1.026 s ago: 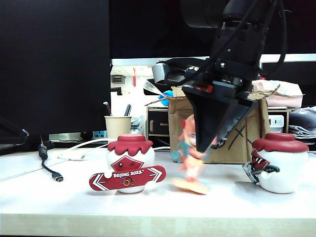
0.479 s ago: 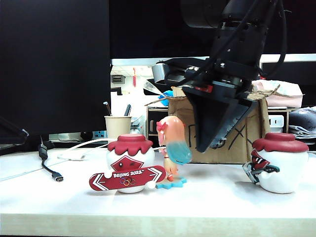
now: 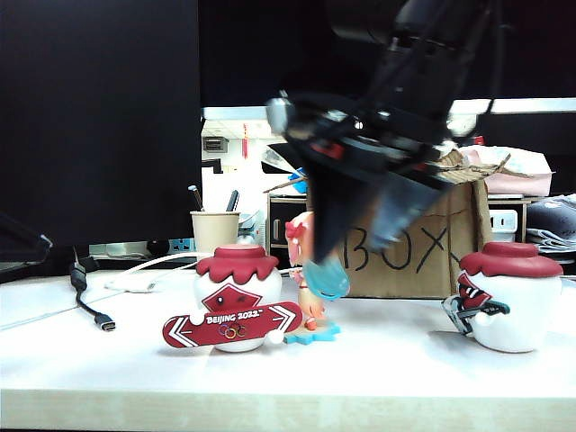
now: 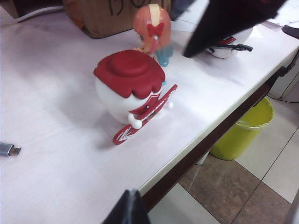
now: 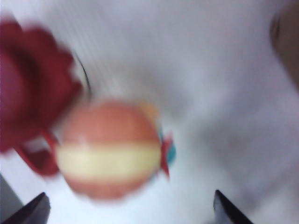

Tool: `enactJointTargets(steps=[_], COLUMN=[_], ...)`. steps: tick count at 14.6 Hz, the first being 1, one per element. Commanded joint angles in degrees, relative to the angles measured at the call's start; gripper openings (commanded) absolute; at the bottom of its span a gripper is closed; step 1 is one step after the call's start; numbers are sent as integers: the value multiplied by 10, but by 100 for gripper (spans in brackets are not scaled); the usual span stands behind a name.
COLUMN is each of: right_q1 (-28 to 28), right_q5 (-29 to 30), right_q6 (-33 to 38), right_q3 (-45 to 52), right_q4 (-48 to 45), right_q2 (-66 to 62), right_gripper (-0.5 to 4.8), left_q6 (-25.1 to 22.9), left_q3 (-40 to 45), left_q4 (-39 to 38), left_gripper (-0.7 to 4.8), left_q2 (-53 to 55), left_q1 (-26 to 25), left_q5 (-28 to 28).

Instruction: Put the doll that is least similar in size compared to the others into the paper box.

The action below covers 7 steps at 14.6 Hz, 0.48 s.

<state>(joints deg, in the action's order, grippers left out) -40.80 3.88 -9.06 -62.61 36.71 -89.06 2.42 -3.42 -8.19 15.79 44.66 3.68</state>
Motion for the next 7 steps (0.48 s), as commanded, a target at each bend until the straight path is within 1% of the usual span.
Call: enactJointTargets(steps=[1,7], right_q1=[-2,-1], right_q5=[25,25], right_q6=[16,16], right_q3=[-3,-2], right_q4=[-65,-98], right_q2=[2,-25], right_gripper=[479,479], left_q6=[-1,-1], left_q3=[-2,-2], left_q4=[5,5], left_gripper=[-5,-5], left_q2=[0,0], left_q1=[-1,-1], left_q5=[1,1])
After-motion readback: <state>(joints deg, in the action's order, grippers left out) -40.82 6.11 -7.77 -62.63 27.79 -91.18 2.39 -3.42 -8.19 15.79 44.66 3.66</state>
